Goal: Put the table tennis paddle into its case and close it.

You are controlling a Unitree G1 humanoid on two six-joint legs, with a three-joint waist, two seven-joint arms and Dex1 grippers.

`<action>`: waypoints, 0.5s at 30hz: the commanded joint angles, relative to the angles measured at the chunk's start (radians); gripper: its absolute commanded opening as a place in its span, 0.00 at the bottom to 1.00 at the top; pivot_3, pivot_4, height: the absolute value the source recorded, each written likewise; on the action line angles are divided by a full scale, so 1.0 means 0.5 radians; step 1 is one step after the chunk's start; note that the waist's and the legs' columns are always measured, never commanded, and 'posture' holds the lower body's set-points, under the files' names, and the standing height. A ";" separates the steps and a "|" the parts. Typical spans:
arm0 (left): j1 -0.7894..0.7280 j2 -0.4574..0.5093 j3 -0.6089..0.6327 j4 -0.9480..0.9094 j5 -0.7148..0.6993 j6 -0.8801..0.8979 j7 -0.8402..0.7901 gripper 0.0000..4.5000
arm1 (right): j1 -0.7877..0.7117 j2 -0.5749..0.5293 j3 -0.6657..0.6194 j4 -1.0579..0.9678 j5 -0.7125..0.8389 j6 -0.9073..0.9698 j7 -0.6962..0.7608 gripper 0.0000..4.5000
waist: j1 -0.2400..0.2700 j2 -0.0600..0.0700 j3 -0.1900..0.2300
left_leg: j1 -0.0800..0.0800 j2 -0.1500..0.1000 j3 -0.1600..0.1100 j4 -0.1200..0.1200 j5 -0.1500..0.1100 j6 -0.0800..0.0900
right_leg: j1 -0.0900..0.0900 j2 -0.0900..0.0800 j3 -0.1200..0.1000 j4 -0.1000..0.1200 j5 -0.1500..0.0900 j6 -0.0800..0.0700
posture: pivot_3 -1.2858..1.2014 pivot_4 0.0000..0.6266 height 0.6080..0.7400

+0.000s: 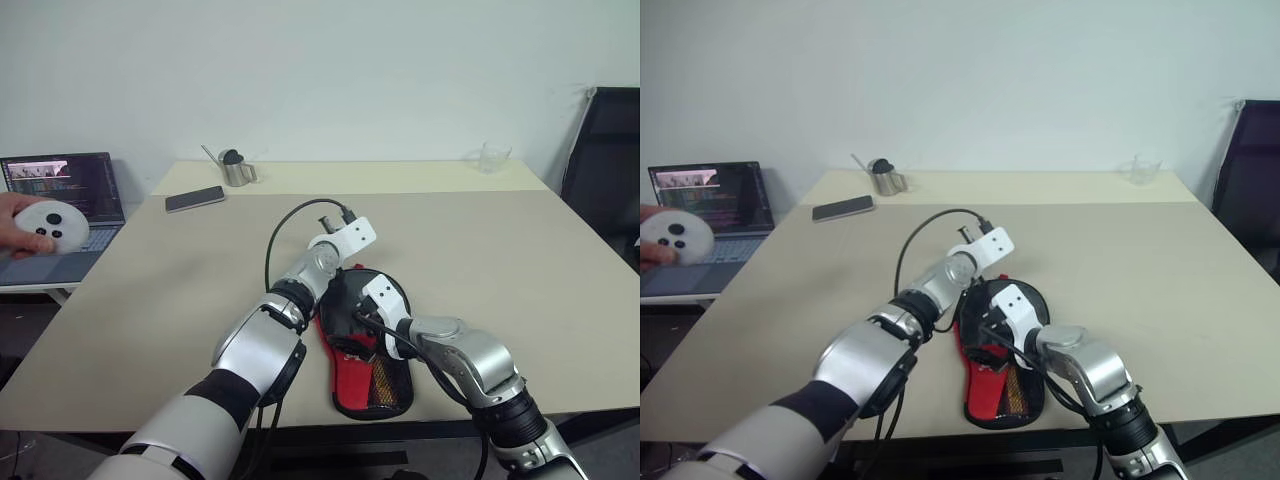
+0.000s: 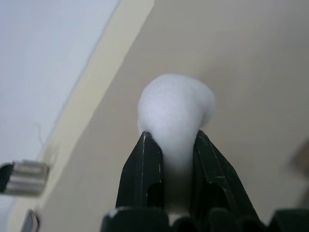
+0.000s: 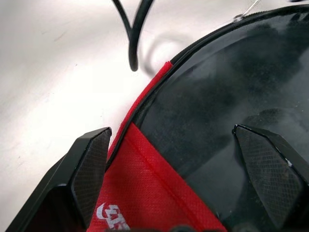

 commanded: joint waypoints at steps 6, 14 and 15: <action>-0.065 -0.150 -0.055 -0.038 0.107 -0.242 0.008 0.07 | 0.095 0.007 0.026 0.001 0.037 0.166 -0.038 1.00 | 0.002 0.000 0.001 | -0.001 0.000 0.000 0.000 0.000 0.000 | 0.000 -0.001 0.000 0.000 -0.001 0.001 | 0.52 0.24 1.00; -0.041 -0.278 -0.116 -0.040 0.185 -0.352 0.012 0.07 | 0.109 0.035 0.017 -0.012 0.048 0.184 -0.061 1.00 | 0.007 0.000 0.002 | -0.001 0.000 0.000 0.000 -0.001 0.001 | 0.000 -0.001 -0.001 0.000 -0.002 0.003 | 0.52 0.24 1.00; -0.035 -0.294 -0.127 -0.039 0.195 -0.359 0.006 0.07 | 0.113 0.038 0.017 -0.015 0.048 0.185 -0.064 1.00 | 0.009 0.000 0.002 | -0.001 0.000 0.000 0.000 -0.001 0.001 | 0.000 -0.001 -0.001 0.000 -0.002 0.003 | 0.52 0.24 1.00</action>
